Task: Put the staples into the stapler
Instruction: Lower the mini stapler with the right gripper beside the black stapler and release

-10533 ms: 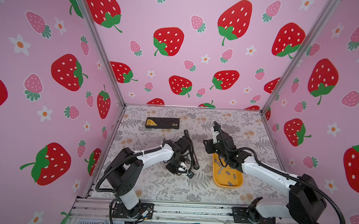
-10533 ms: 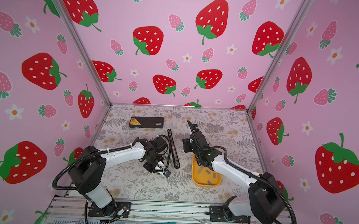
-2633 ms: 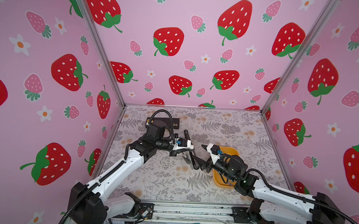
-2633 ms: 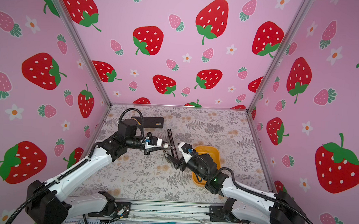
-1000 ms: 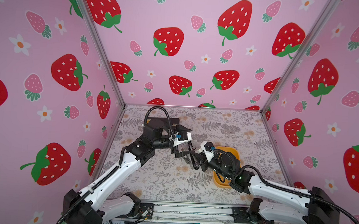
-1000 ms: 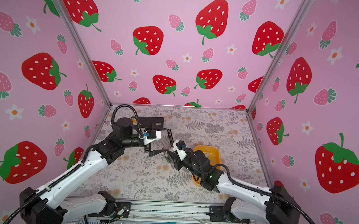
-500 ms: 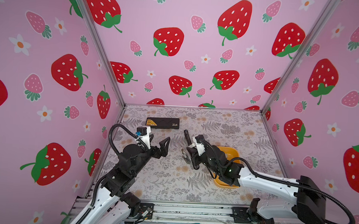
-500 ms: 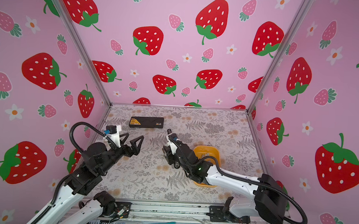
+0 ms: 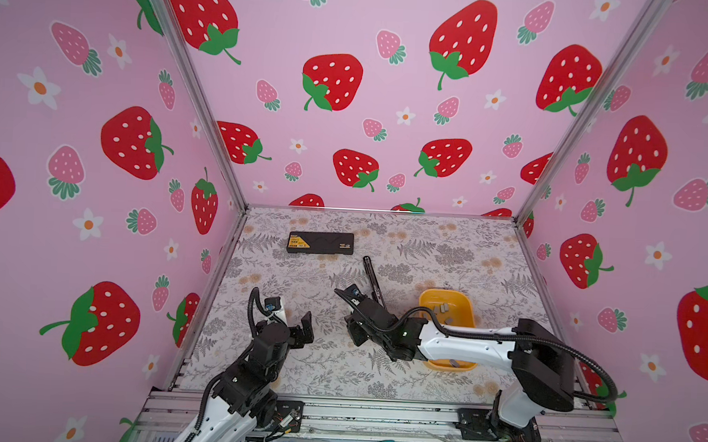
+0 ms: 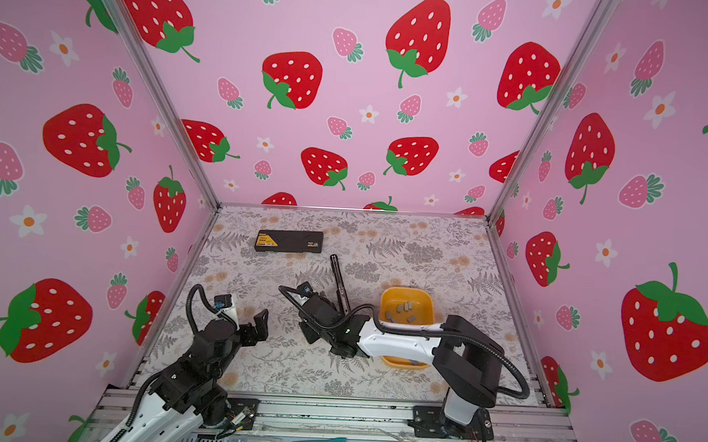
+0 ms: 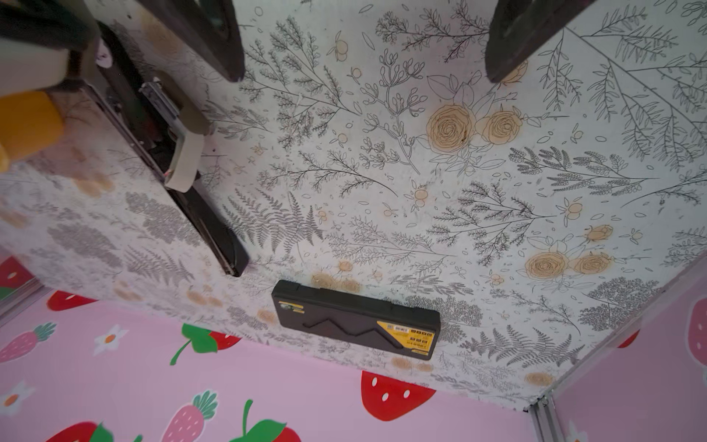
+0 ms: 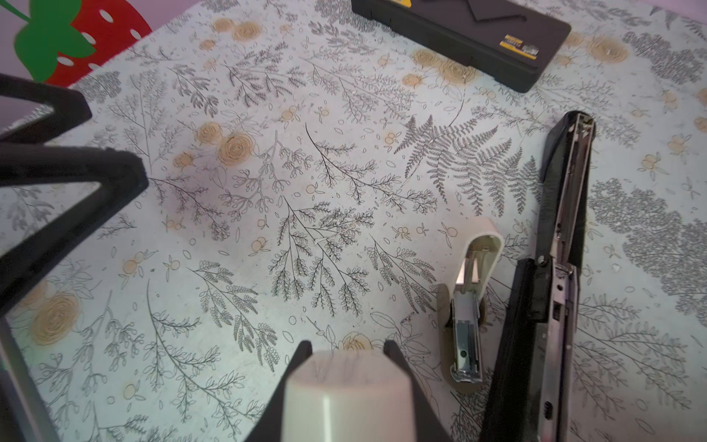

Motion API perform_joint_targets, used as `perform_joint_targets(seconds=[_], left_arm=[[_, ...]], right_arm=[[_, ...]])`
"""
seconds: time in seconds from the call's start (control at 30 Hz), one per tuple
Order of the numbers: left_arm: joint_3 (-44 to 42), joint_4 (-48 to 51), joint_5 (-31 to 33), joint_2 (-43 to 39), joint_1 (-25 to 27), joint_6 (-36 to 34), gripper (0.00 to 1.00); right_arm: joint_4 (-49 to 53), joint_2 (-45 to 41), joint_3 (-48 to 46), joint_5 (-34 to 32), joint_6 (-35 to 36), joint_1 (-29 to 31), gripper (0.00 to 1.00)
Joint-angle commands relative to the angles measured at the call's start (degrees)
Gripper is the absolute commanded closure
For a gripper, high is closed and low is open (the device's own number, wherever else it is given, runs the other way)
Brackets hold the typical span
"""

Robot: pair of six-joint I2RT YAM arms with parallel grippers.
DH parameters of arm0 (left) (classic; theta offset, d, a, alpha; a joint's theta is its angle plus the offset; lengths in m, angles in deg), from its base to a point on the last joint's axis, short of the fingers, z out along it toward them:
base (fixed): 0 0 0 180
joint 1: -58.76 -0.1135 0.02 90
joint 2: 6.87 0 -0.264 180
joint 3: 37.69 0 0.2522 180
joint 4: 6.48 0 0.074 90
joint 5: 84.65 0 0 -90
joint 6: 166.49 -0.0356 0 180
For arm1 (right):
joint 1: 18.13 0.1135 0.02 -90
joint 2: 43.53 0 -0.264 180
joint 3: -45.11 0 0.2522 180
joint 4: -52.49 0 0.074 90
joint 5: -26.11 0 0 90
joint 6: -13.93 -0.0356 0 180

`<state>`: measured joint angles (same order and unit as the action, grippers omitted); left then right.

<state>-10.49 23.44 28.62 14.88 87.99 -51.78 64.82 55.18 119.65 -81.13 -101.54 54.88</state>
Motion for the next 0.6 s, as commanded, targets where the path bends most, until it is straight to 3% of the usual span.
perform_joint_targets(seconds=[0.0, 0.1, 0.33, 0.57], left_arm=[[1.4, -10.7, 1.8, 5.1, -0.2, -2.6, 0.01], [0.5, -14.5, 4.4, 8.3, -0.3, -3.9, 0.01], [-3.0, -22.5, 4.2, 10.5, -2.0, -4.2, 0.01], [-3.7, -22.6, 1.1, 8.4, -3.8, -4.4, 0.01]], right_arm=[[4.4, 4.1, 3.9, -2.0, -0.7, 0.3, 1.00], [4.8, 6.6, 5.2, -2.1, -0.7, 0.0, 1.00], [5.2, 11.5, 7.0, 0.4, -2.1, -2.2, 0.96], [5.3, 13.7, 7.5, 1.2, -3.1, -3.3, 0.77]])
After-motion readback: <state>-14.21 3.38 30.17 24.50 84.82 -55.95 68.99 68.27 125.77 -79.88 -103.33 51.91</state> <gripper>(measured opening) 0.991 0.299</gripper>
